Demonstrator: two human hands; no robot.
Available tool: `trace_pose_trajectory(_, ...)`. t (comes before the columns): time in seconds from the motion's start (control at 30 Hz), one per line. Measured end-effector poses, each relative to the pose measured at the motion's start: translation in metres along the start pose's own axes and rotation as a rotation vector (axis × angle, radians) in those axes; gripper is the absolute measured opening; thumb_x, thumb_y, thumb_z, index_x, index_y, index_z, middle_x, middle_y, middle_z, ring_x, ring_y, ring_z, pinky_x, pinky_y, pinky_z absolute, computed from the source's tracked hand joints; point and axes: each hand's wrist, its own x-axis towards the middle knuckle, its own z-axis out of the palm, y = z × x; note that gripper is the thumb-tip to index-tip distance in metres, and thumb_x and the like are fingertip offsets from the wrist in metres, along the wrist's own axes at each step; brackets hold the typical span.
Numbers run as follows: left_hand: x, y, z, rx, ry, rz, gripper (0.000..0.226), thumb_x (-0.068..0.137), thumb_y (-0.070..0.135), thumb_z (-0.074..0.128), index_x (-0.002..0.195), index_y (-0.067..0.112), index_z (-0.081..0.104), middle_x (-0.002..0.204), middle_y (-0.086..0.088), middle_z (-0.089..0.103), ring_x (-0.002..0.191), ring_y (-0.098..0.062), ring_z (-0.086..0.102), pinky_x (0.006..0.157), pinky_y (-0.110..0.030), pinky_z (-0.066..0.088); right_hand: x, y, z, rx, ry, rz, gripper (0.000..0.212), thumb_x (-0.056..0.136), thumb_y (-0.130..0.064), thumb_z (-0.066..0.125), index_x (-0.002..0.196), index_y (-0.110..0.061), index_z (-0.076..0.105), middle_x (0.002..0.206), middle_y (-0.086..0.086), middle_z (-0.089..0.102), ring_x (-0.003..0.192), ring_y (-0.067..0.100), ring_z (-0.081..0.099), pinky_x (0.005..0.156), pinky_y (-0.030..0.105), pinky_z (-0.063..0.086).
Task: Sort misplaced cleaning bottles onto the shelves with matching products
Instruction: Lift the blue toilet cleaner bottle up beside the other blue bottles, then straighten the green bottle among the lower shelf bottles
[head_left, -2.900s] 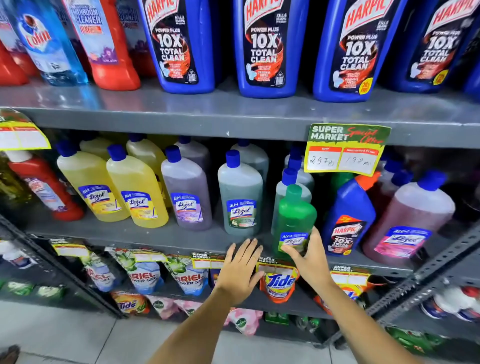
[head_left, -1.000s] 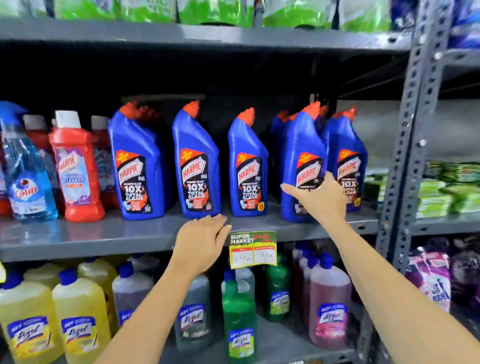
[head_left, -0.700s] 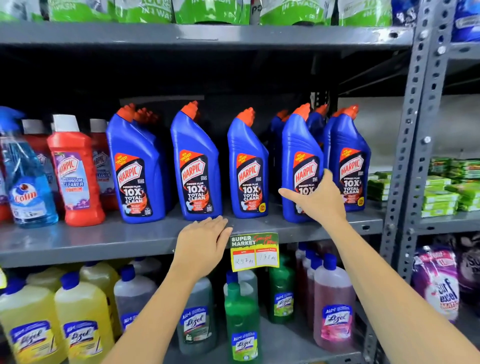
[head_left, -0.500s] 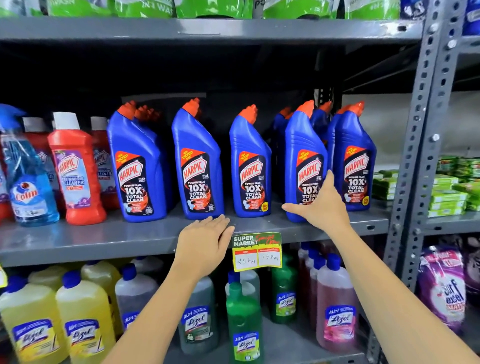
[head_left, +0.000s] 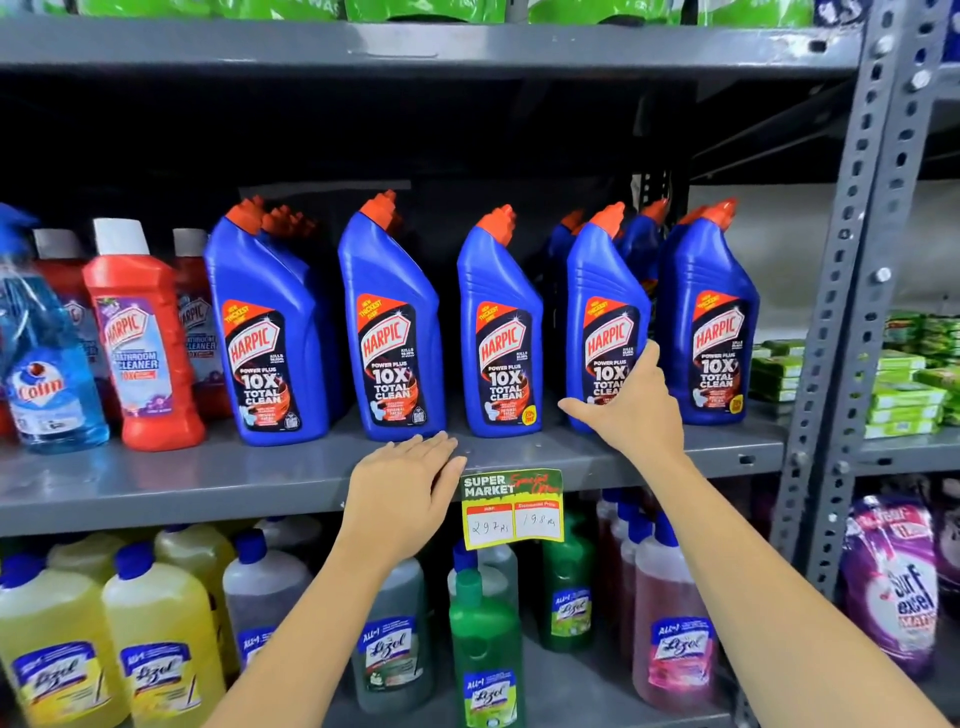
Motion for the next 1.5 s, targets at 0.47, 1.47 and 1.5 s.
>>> trace_pose_trajectory(0.47, 0.001, 0.001, 0.0, 0.005, -0.009, -0.007, 0.033, 0.098, 0.033, 0.049, 0.122, 0.018, 0.064, 0.125, -0.002, 0.066, 0.119, -0.024, 0.059, 0.098, -0.041, 0.045, 0.006, 0.004, -0.003, 0.076, -0.044, 0.003, 0.12, 0.055, -0.052, 0.089, 0.143, -0.018, 0.016, 0.131, 0.014, 0.054, 0.113, 0.038, 0.058, 0.089, 0.05, 0.052)
trace_pose_trajectory(1.47, -0.068, -0.005, 0.057, -0.218, 0.33, -0.061, 0.05, 0.095, 0.021, 0.044, 0.144, 0.011, 0.036, 0.157, -0.015, 0.02, 0.147, -0.028, 0.009, 0.12, -0.044, 0.006, -0.148, 0.053, 0.069, 0.537, 0.455, -0.403, 0.027, 0.091, -0.019, 0.058, 0.115, -0.008, 0.056, 0.11, 0.01, 0.055, 0.1, 0.033, 0.055, 0.085, 0.054, 0.047)
trace_pose_trajectory(1.5, -0.082, -0.007, 0.066, -0.213, 0.313, -0.094, 0.052, 0.095, 0.021, 0.046, 0.144, 0.011, 0.035, 0.158, -0.017, 0.016, 0.147, -0.03, 0.006, 0.119, -0.046, 0.007, -0.167, 0.06, 0.082, 0.52, 0.343, -0.357, 0.027, 0.089, -0.02, 0.058, 0.113, -0.009, 0.057, 0.108, 0.006, 0.055, 0.099, 0.032, 0.056, 0.084, 0.054, 0.048)
